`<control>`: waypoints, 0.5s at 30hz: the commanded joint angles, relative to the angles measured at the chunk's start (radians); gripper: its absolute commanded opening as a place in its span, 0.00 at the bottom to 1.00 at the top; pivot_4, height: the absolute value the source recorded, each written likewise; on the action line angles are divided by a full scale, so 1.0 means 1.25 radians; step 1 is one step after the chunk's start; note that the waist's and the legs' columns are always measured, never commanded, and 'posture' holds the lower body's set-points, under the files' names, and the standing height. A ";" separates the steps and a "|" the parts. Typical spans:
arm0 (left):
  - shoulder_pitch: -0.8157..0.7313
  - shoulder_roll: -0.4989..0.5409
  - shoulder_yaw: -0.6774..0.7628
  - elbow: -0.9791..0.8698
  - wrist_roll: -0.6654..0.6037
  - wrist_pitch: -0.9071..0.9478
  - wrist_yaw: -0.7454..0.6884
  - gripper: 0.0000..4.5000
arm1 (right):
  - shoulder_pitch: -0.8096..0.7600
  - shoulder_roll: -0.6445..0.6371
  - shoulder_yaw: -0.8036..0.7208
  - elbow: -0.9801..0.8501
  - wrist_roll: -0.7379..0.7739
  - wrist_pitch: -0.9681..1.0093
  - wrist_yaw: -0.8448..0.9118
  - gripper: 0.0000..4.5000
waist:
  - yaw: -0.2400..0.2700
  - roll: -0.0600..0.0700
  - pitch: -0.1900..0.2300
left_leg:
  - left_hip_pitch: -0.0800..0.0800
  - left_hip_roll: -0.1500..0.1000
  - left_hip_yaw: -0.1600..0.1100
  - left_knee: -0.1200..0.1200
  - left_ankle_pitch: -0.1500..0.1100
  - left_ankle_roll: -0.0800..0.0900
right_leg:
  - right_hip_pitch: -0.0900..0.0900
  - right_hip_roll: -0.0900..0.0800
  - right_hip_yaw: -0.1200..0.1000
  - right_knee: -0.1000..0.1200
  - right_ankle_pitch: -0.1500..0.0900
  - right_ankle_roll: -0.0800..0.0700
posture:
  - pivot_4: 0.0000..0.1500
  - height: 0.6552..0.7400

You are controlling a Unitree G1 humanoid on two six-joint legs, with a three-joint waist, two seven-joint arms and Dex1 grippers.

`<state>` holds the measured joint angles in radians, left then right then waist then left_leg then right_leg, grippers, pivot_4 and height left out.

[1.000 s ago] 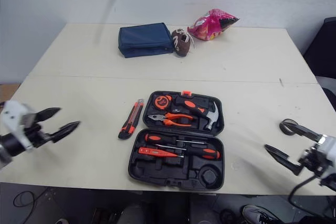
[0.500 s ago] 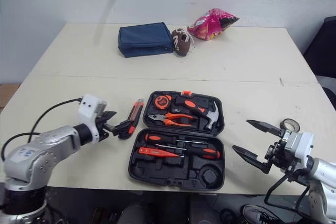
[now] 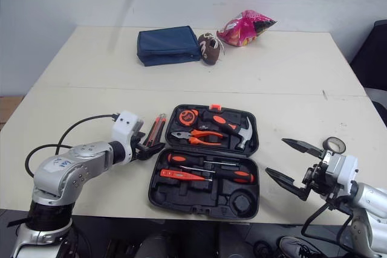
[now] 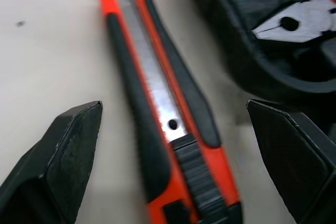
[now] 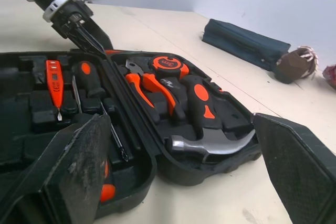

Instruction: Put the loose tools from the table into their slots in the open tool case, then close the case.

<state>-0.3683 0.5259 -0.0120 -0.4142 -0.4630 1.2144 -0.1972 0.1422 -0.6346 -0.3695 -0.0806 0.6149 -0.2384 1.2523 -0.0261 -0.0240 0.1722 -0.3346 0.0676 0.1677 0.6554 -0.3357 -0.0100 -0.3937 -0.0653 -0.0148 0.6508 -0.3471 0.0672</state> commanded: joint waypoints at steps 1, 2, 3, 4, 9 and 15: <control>-0.007 0.012 -0.021 0.005 0.037 0.008 0.007 0.99 | -0.010 0.004 0.005 -0.041 0.023 0.000 0.004 1.00 | 0.000 0.000 0.000 | 0.000 0.000 0.000 0.000 0.000 0.000 | 0.000 0.000 0.000 0.000 0.000 0.000 | 1.00 1.00; -0.004 0.019 -0.026 0.010 0.048 0.009 0.008 0.99 | -0.013 0.004 0.012 -0.054 0.027 0.006 0.004 1.00 | -0.001 0.000 0.000 | 0.000 0.000 0.000 0.000 0.000 0.000 | 0.000 0.000 0.000 0.000 0.000 0.000 | 1.00 1.00; -0.002 0.023 -0.029 0.012 0.055 0.010 0.008 0.99 | -0.015 0.004 0.017 -0.063 0.030 0.011 0.003 1.00 | -0.001 0.000 0.000 | 0.000 0.000 0.000 0.000 0.000 0.000 | 0.000 0.000 0.000 0.000 0.000 0.000 | 1.00 1.00; 0.001 0.023 -0.029 0.016 0.061 0.009 0.008 0.99 | -0.016 0.005 0.021 -0.073 0.033 0.017 0.000 1.00 | -0.001 0.000 0.000 | 0.000 0.000 0.000 0.000 0.000 0.000 | 0.000 0.000 0.000 0.000 0.000 0.000 | 1.00 1.00; 0.014 0.008 -0.013 0.051 0.067 0.008 0.000 0.82 | -0.026 0.012 0.069 -0.173 0.052 0.056 -0.013 1.00 | -0.001 0.001 -0.001 | 0.000 0.001 0.000 0.001 0.000 0.000 | 0.000 0.000 0.000 0.001 0.000 0.000 | 1.00 1.00; 0.033 0.013 0.034 0.064 0.084 -0.019 -0.004 0.35 | -0.036 0.013 0.102 -0.212 0.047 0.072 -0.018 1.00 | -0.001 0.001 -0.001 | 0.001 0.001 0.000 0.000 0.000 0.000 | 0.000 0.000 0.000 0.001 0.000 0.000 | 1.00 1.00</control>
<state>-0.3571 0.5280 0.0091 -0.3686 -0.3822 1.1767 -0.2054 0.0950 -0.6172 -0.2331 -0.3161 0.6575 -0.1496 1.2336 -0.0272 -0.0229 0.1713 -0.3340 0.0683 0.1677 0.6560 -0.3356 -0.0103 -0.3938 -0.0652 -0.0146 0.6520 -0.3472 0.0671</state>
